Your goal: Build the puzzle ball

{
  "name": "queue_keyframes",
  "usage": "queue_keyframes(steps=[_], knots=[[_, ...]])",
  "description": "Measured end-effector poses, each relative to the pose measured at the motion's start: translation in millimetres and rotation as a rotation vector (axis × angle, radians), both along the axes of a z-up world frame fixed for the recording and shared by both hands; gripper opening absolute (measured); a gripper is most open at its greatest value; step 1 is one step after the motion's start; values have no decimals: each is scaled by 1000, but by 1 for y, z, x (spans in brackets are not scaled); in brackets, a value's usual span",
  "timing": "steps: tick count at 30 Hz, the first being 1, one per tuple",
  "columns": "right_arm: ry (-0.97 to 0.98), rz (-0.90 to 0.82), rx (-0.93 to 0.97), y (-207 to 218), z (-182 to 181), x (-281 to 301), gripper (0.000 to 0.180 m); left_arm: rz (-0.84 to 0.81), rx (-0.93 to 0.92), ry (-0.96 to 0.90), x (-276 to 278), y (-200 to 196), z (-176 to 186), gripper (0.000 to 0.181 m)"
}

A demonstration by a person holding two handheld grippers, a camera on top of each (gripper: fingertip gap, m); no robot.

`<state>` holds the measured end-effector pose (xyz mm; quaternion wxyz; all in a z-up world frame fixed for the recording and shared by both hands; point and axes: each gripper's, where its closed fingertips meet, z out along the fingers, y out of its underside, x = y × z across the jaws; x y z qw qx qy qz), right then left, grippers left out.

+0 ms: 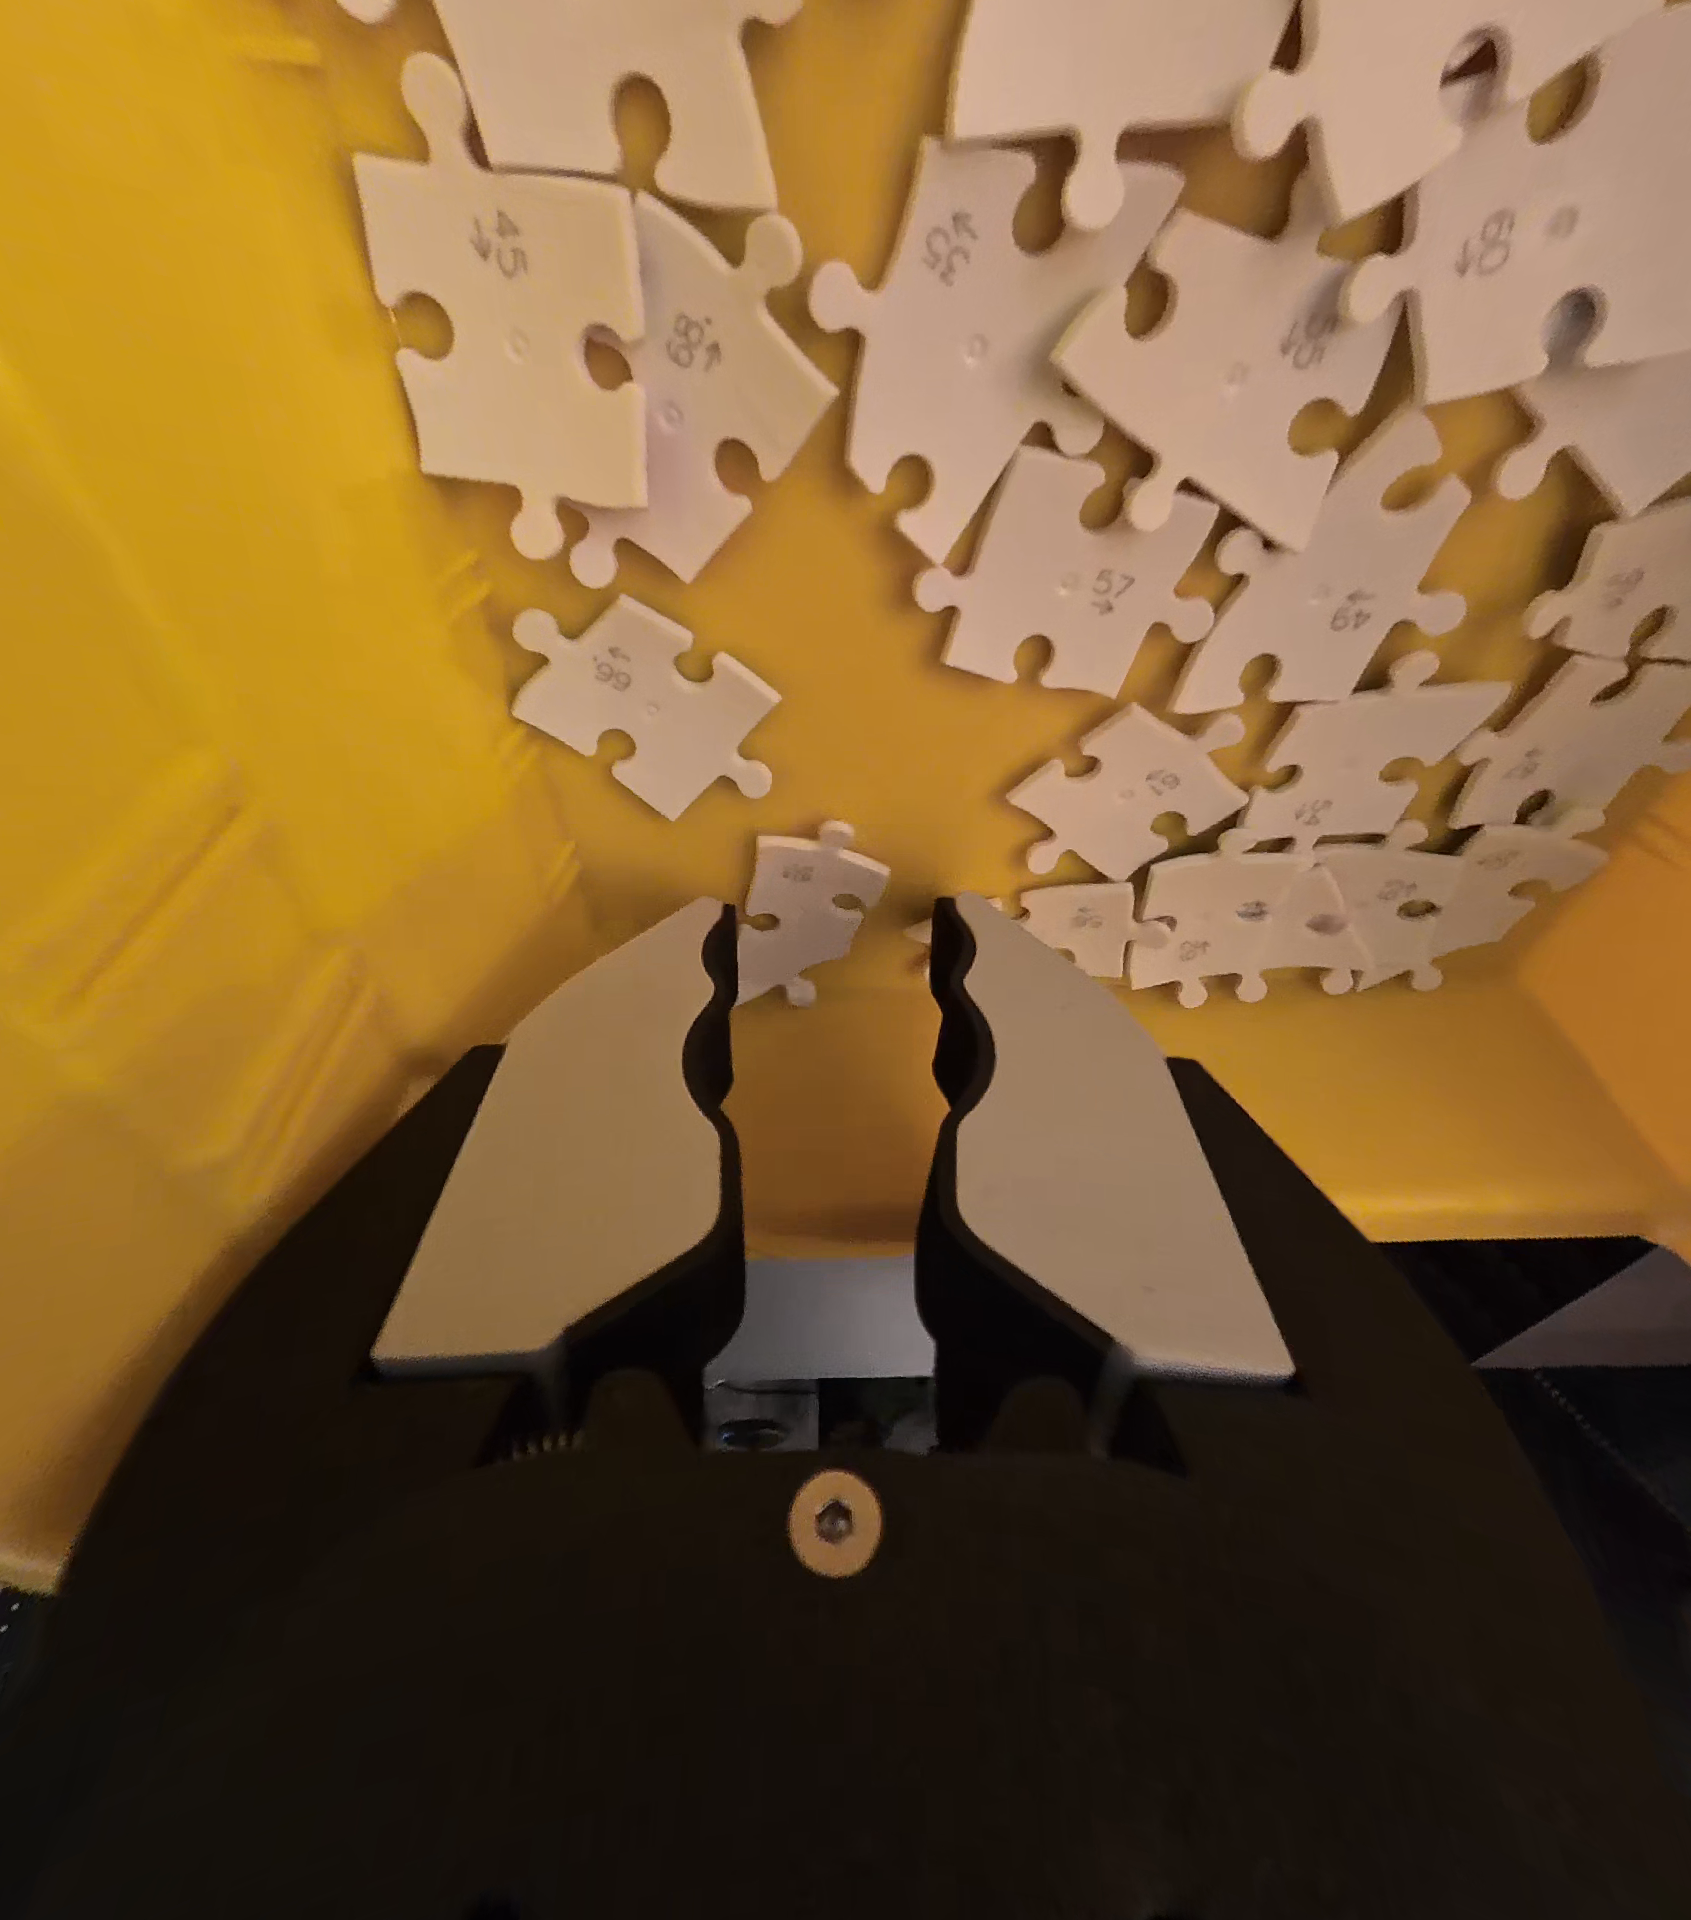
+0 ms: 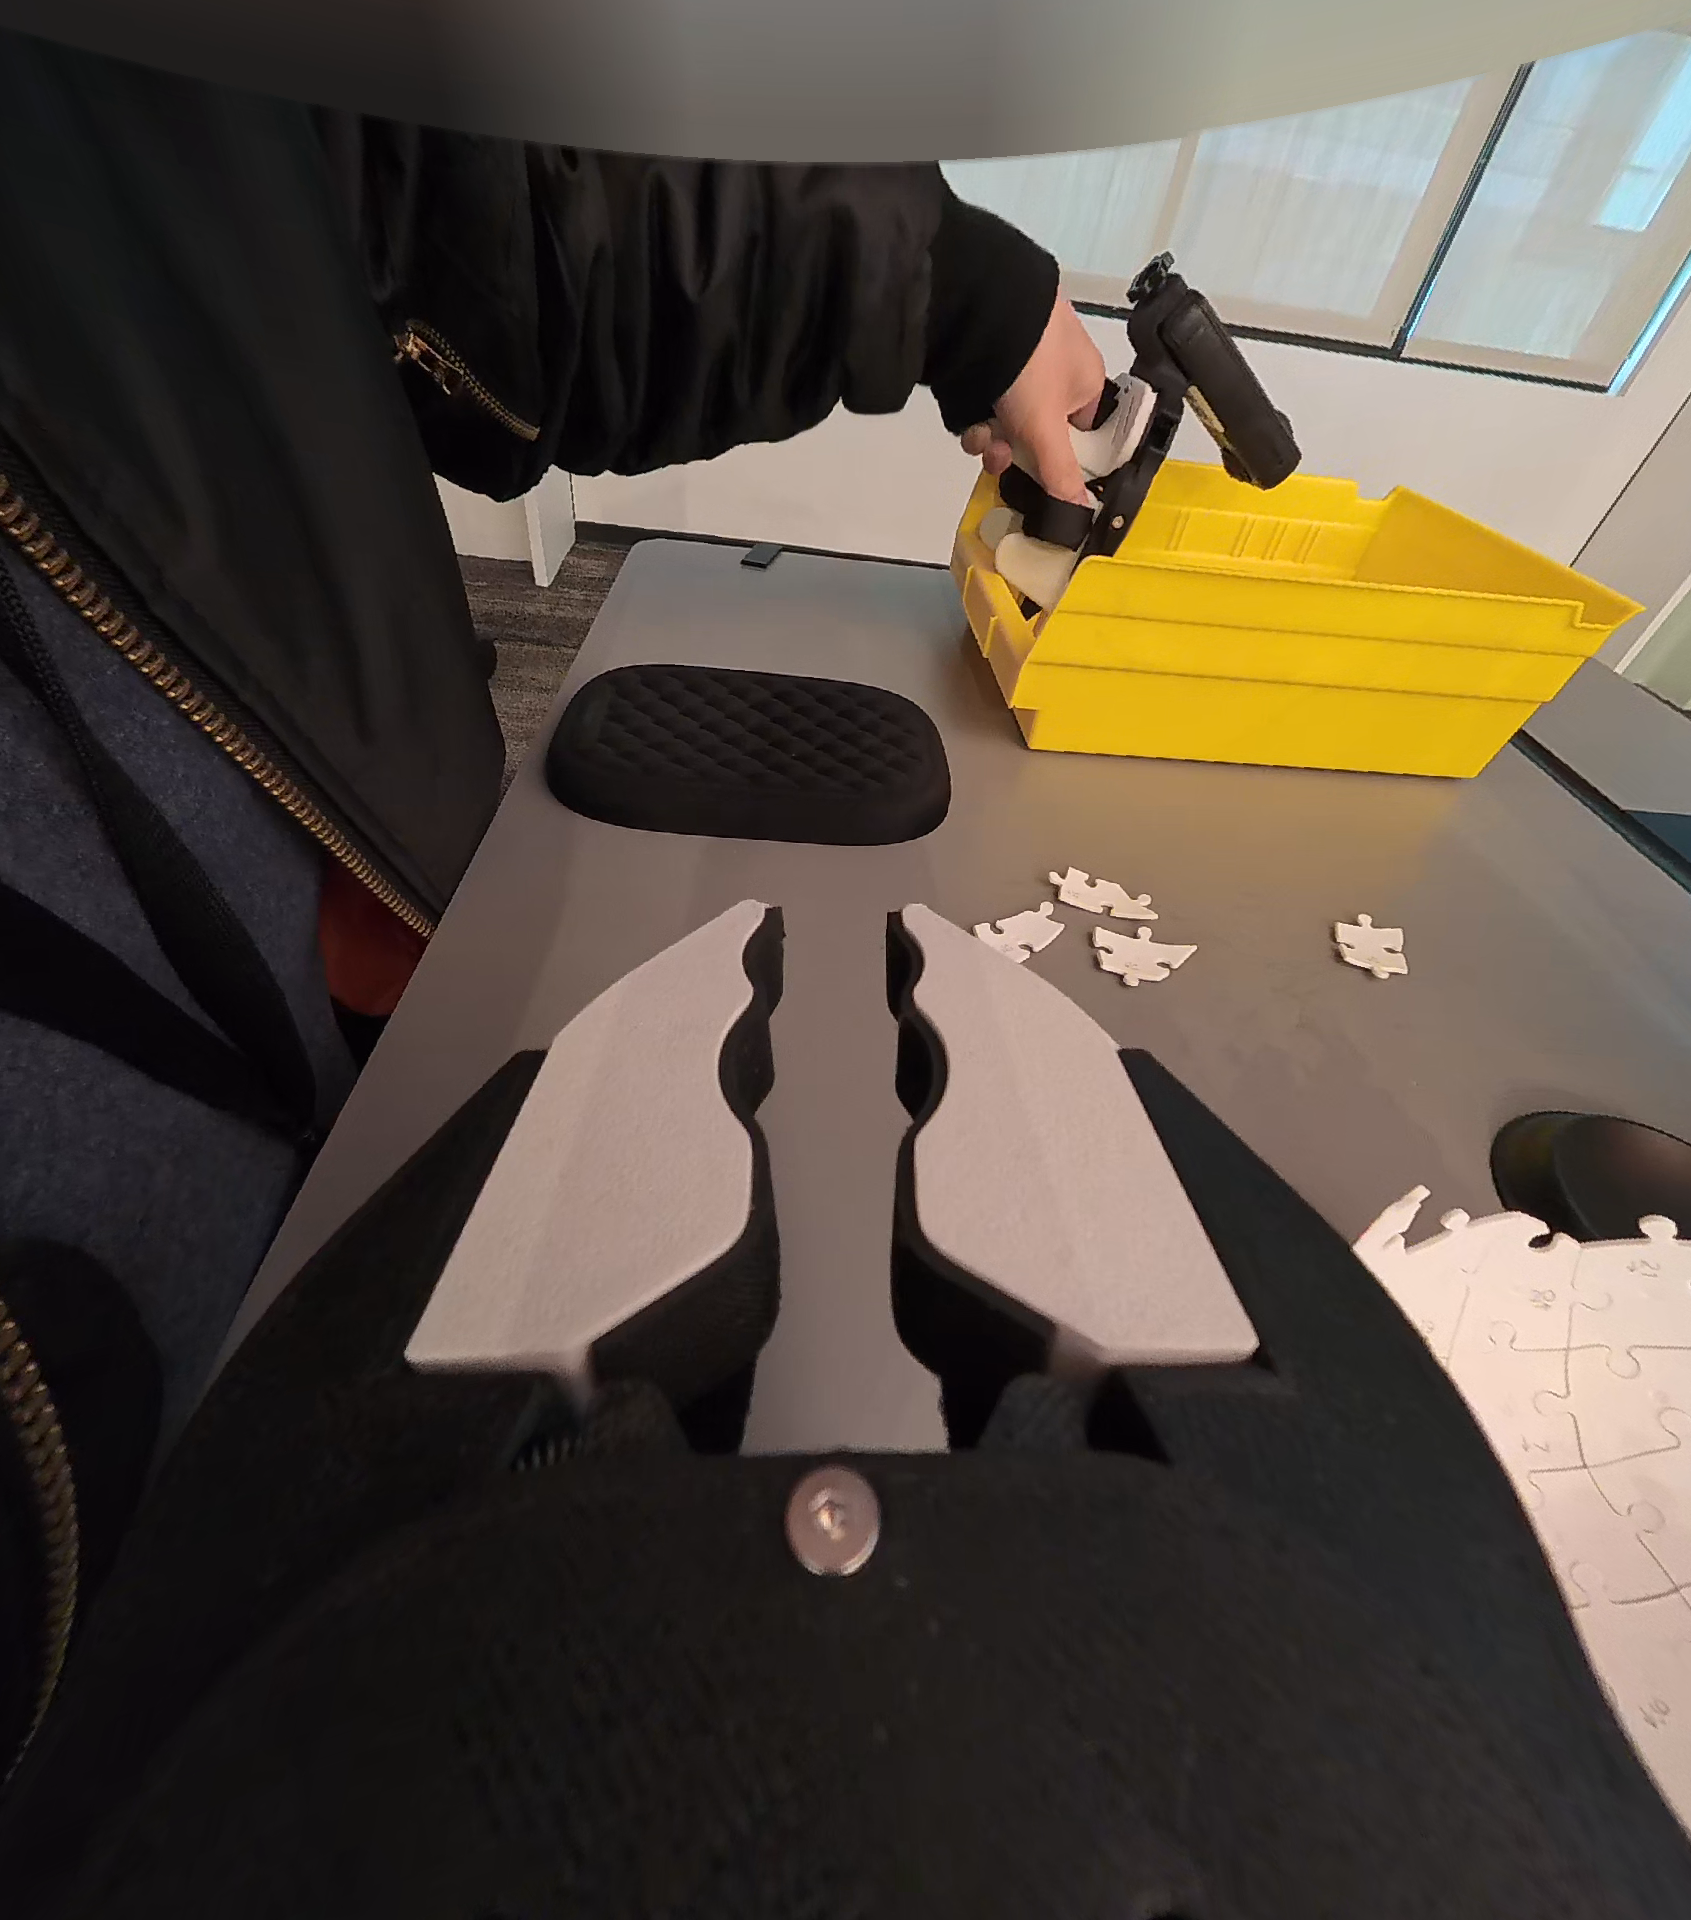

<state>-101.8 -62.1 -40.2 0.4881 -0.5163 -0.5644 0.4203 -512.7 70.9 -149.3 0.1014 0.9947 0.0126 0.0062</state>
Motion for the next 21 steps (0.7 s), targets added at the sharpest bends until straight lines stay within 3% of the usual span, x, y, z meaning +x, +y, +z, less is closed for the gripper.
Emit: queue_keyframes(steps=[4,9,11,15,21], knots=[[0,-1,-1,0,0,0,20,-30,-2,-3,0,-1,1,8],[0,0,2,0,0,0,20,-57,-2,-4,3,0,1,0],[-1,0,3,0,0,0,20,-64,-5,9,2,-1,2,4],[-2,1,2,-1,0,0,20,-86,8,41,0,0,3,32],[-8,5,1,-1,-1,0,20,-105,50,37,3,8,1,32]])
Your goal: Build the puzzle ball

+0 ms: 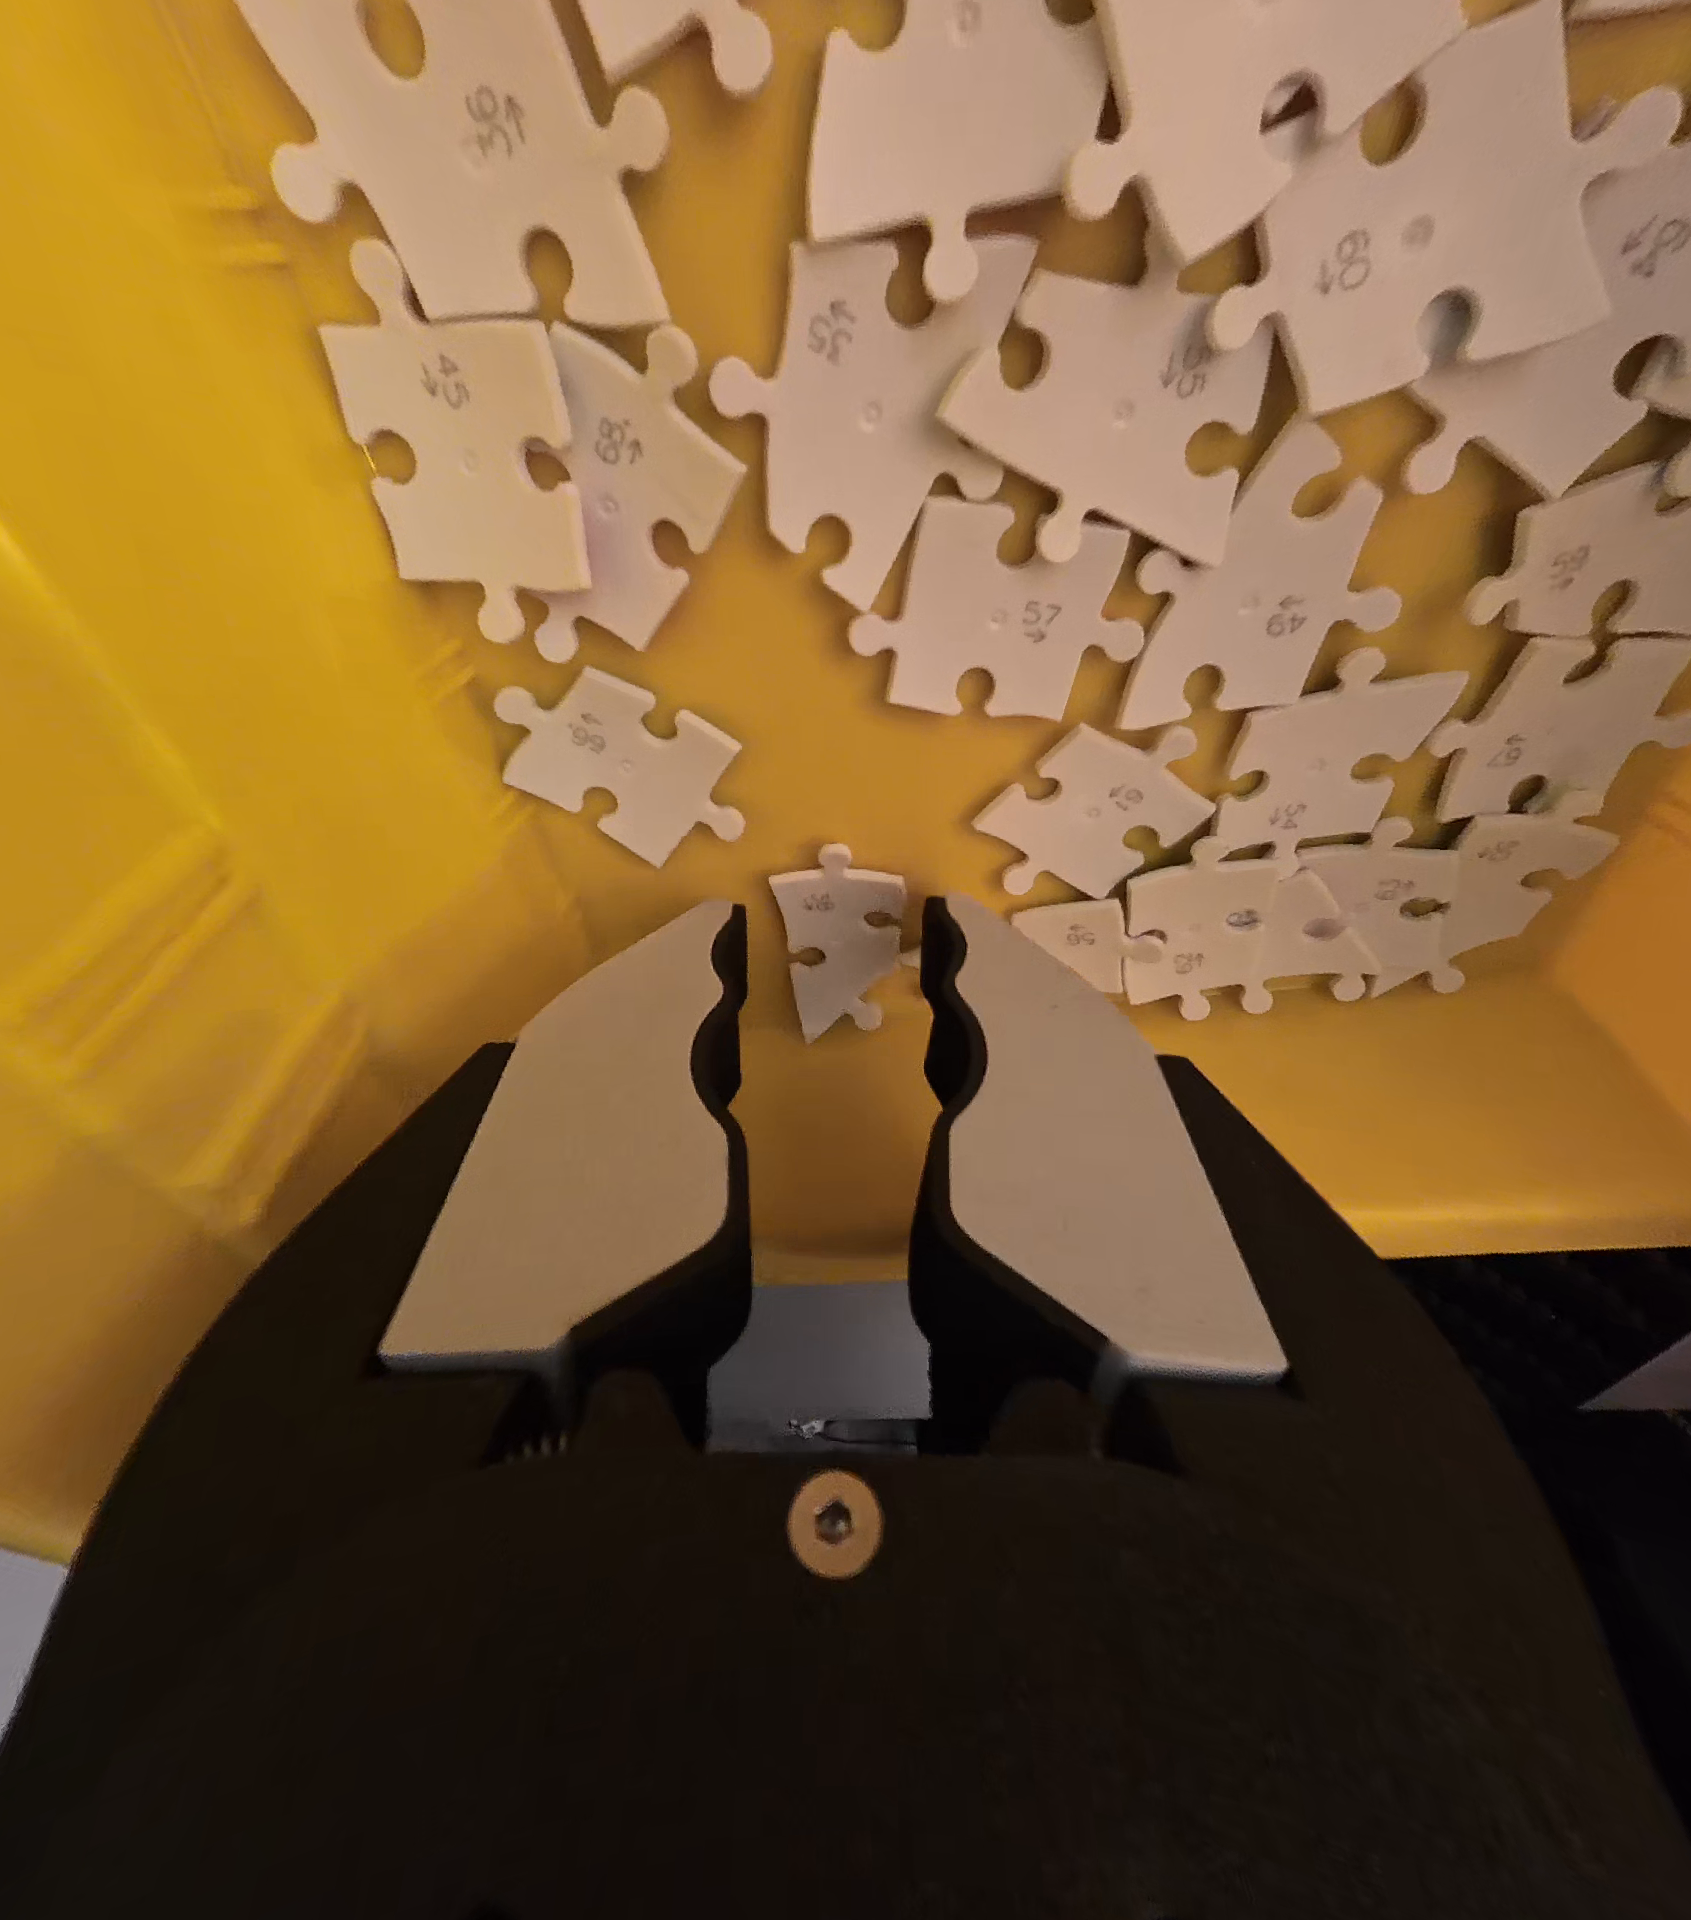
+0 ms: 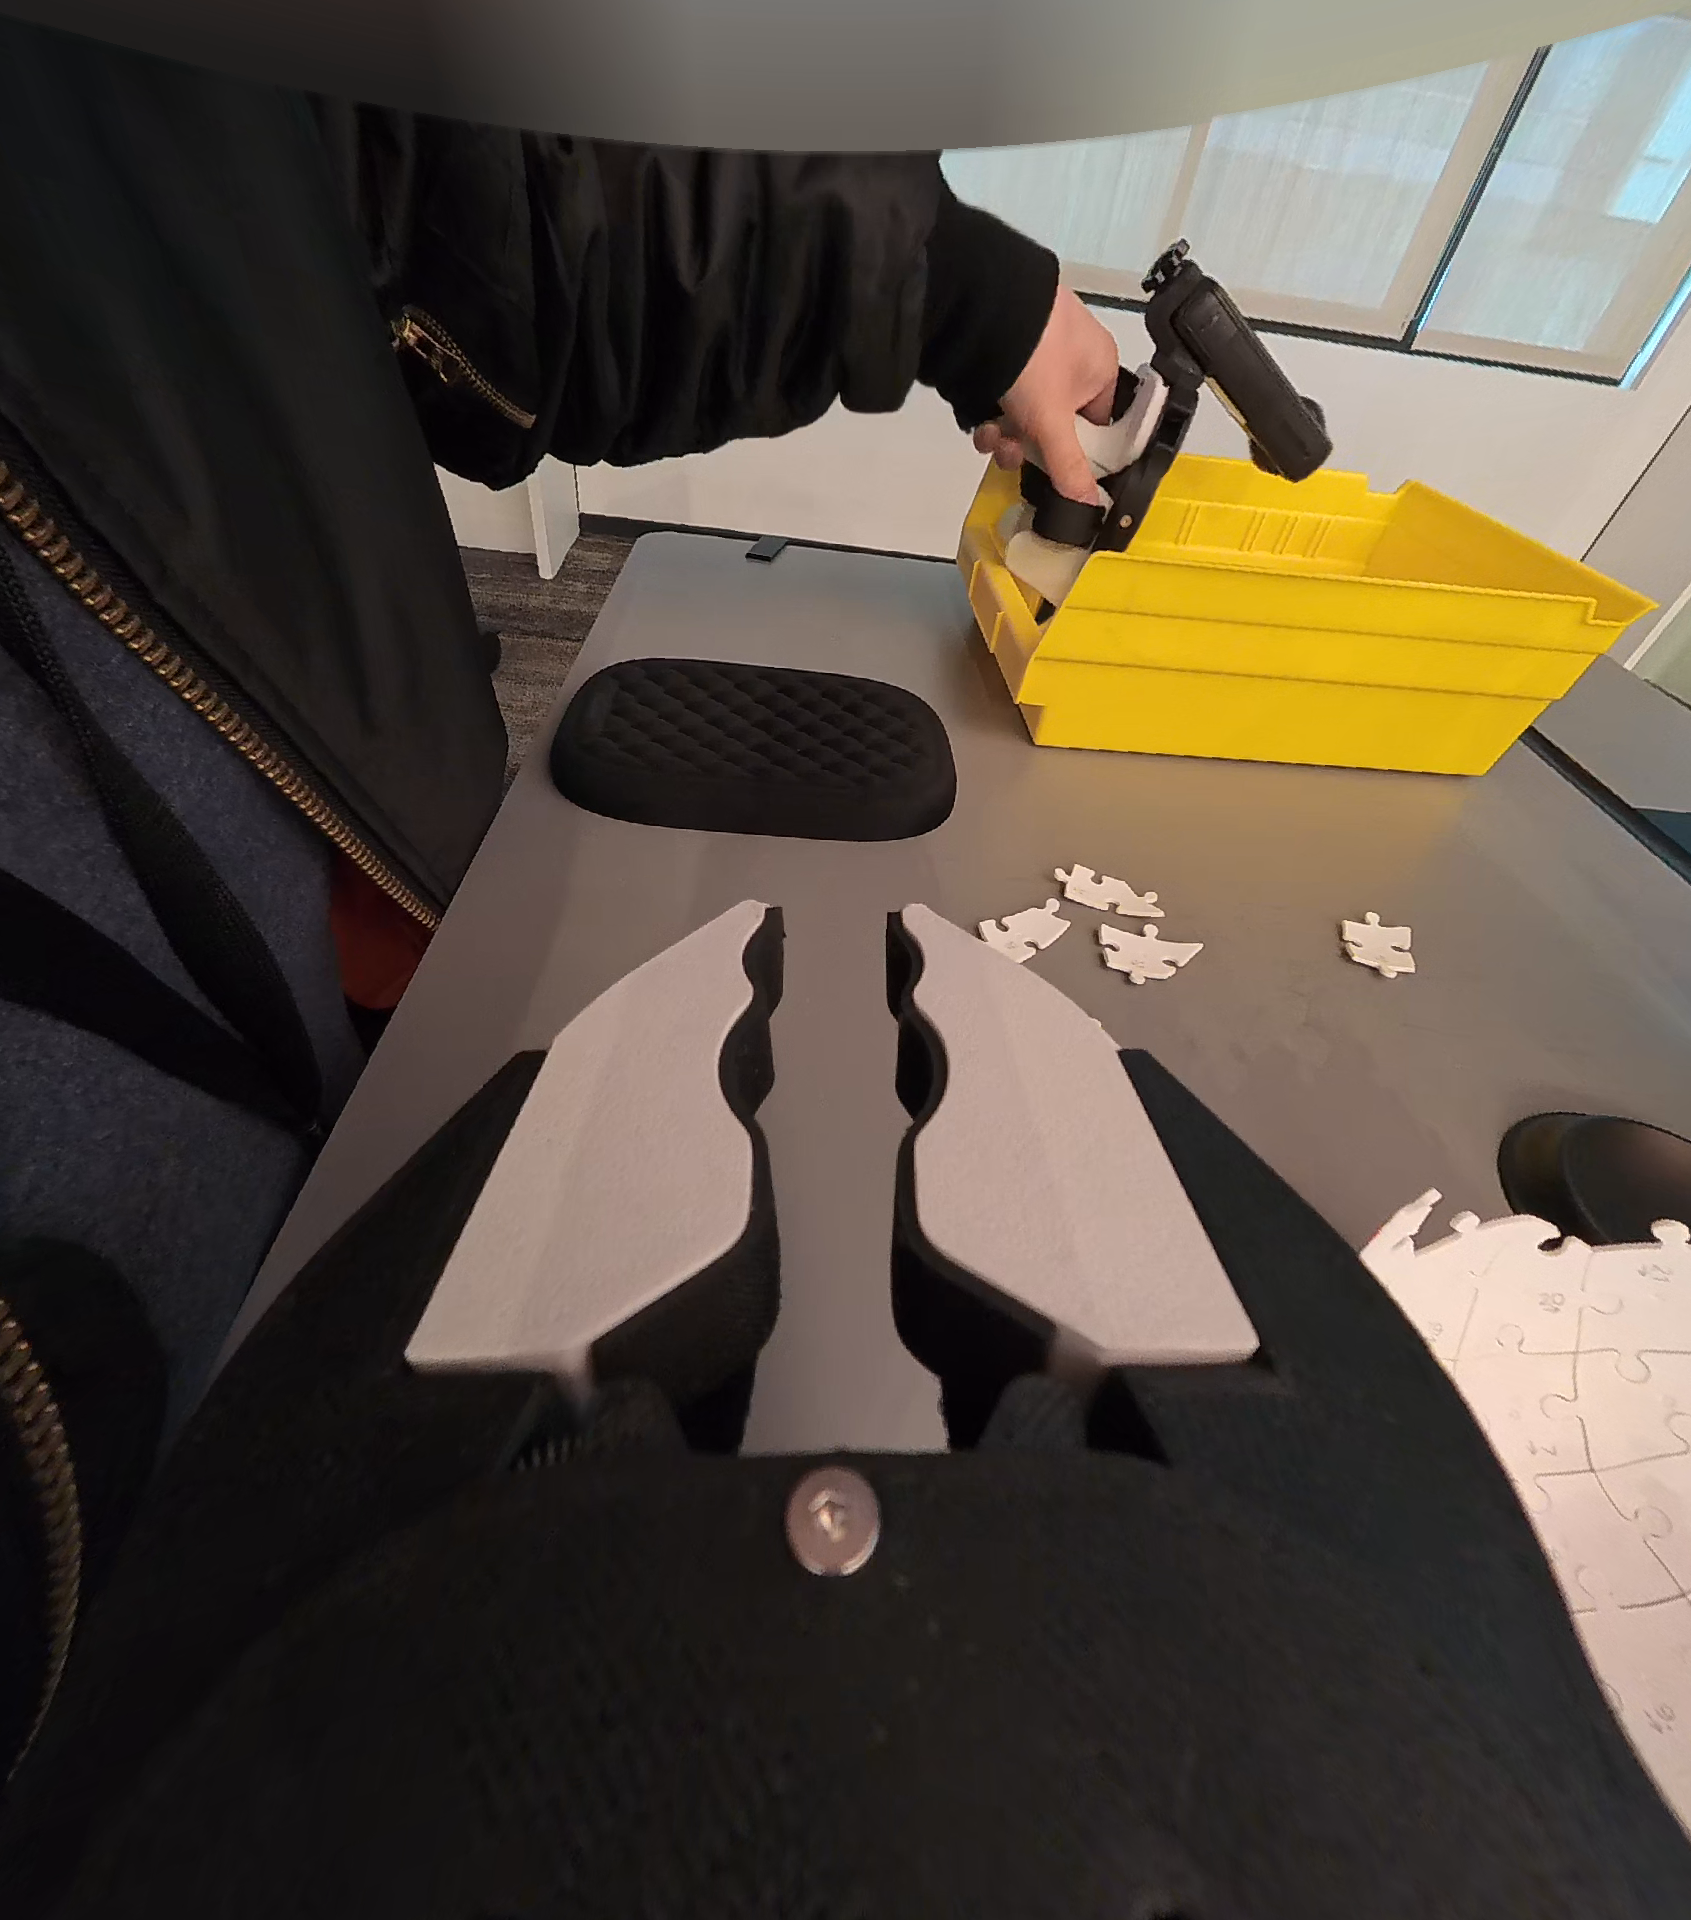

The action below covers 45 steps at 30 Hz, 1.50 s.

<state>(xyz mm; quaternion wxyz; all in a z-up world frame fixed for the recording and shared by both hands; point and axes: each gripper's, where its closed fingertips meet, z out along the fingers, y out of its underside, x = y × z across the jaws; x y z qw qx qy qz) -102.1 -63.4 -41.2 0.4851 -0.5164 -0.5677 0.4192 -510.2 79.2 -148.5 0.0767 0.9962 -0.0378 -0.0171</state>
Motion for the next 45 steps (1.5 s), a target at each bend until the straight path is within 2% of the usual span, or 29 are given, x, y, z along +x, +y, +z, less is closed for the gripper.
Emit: queue_keyframes(steps=[8,16,20,24,26,28,32,36,39,45], knots=[[0,0,0,0,0,0,20,-13,-6,-16,5,1,-2,23],[6,1,5,-1,2,1,20,-46,37,10,8,4,4,23],[5,2,4,-1,1,0,20,-58,158,-1,18,12,38,23],[5,4,11,-2,2,0,20,-113,357,7,48,16,100,23],[8,6,21,-4,4,0,20,-148,440,-5,75,11,126,23],[8,8,31,-5,5,-1,20,-203,455,-125,125,-6,133,23],[14,14,51,-9,8,-1,20,-304,366,-228,209,-53,93,23],[20,27,57,-14,10,-2,20,-310,292,-278,261,-76,39,23],[21,42,55,-17,10,-3,20,-250,264,-289,274,-71,14,23],[18,41,69,-19,11,-3,20,-178,259,-213,265,-58,-1,23]])
